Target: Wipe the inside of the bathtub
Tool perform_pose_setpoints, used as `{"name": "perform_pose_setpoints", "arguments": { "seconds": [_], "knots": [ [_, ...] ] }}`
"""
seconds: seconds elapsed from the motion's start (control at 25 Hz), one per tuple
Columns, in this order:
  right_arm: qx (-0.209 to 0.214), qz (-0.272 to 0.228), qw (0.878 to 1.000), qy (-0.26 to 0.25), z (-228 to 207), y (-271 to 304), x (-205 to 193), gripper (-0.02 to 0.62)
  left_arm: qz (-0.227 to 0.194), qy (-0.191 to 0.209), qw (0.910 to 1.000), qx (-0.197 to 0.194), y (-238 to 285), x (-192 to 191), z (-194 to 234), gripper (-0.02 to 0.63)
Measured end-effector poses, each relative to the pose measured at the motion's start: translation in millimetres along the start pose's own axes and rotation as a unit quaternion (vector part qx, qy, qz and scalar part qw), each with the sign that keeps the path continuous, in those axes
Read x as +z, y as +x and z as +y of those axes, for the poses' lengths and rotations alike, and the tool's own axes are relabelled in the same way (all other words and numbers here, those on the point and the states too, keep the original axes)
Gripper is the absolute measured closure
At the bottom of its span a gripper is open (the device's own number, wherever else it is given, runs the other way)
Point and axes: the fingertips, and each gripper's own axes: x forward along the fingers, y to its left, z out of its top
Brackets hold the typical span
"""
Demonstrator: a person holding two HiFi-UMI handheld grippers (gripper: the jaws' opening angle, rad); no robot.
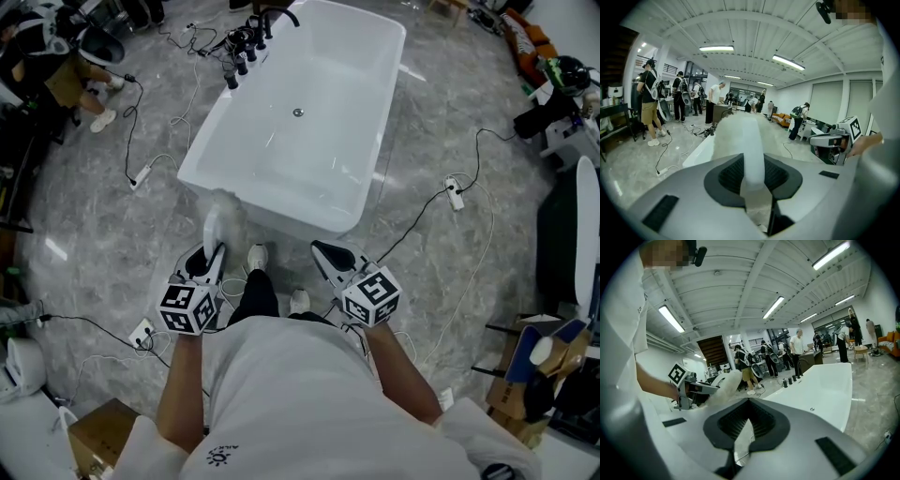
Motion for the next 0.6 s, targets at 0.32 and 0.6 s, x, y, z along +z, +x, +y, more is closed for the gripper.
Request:
{"name": "perform_pose_setpoints", "arguments": {
  "seconds": [0.32, 0.6],
  "knots": [
    [-0.017, 0.009, 1.000, 0.000, -9.8, 42.4, 8.1, 0.586, 0.021, 0.000, 0.9997, -0.016, 32.7, 5.7, 38.3, 0.508],
    [-0.026, 0.035, 0.999, 0.009, -22.0, 93.2, 6.3, 0.586, 0.048, 0.010, 0.9978, -0.044, 75.5, 17.4, 81.3, 0.508]
  ]
}}
